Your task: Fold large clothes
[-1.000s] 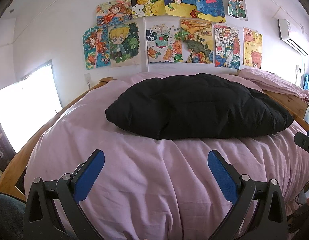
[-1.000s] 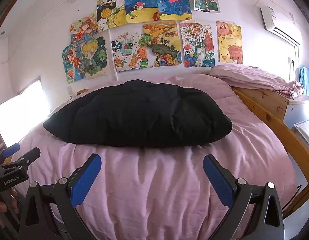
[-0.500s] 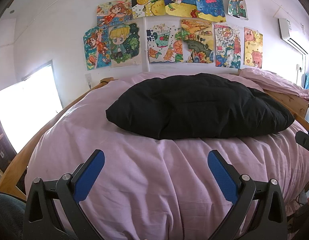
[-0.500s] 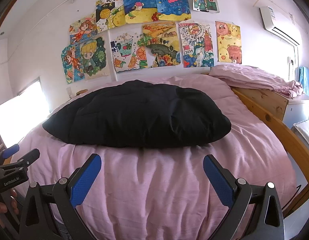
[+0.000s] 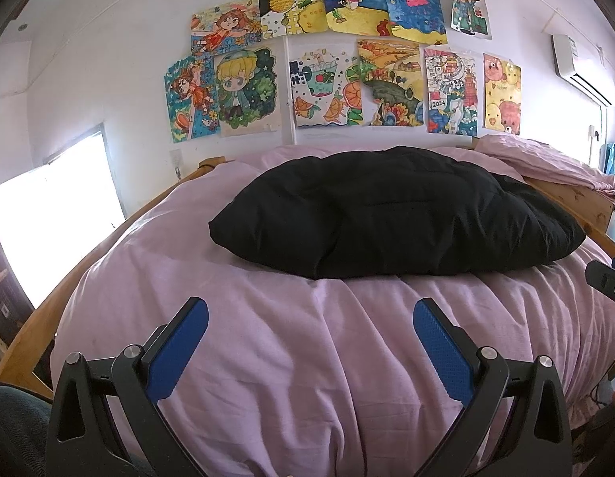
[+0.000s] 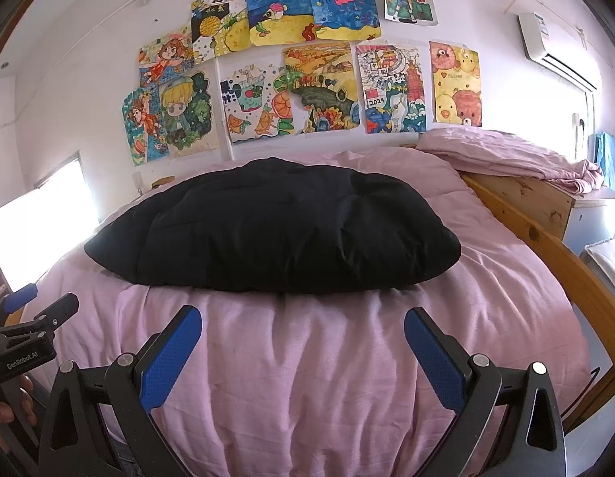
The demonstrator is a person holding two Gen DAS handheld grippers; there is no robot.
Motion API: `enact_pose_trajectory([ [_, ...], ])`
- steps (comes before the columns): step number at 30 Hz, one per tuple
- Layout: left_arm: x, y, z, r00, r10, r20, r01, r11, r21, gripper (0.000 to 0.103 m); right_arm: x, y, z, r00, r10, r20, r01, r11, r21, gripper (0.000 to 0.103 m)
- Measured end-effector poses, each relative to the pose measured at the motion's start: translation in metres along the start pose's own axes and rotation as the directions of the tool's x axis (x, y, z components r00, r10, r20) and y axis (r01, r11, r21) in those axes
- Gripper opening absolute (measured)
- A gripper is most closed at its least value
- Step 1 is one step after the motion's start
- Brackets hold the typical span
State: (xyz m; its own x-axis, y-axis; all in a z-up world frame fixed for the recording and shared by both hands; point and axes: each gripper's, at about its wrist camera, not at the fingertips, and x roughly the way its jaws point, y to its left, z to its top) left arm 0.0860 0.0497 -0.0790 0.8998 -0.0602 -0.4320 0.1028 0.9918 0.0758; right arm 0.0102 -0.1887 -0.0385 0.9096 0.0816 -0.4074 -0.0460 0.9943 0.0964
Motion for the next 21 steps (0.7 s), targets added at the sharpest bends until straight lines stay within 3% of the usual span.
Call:
enact_pose_trajectory([
  [21,0.0003,0.0053,0.0001,1.0,0.001,0.003,-0.001,1.0,0.001,0.101,0.0,0.0004,-0.0006,1.0,0.0,0.002,0.0,1.0,0.0,0.103],
])
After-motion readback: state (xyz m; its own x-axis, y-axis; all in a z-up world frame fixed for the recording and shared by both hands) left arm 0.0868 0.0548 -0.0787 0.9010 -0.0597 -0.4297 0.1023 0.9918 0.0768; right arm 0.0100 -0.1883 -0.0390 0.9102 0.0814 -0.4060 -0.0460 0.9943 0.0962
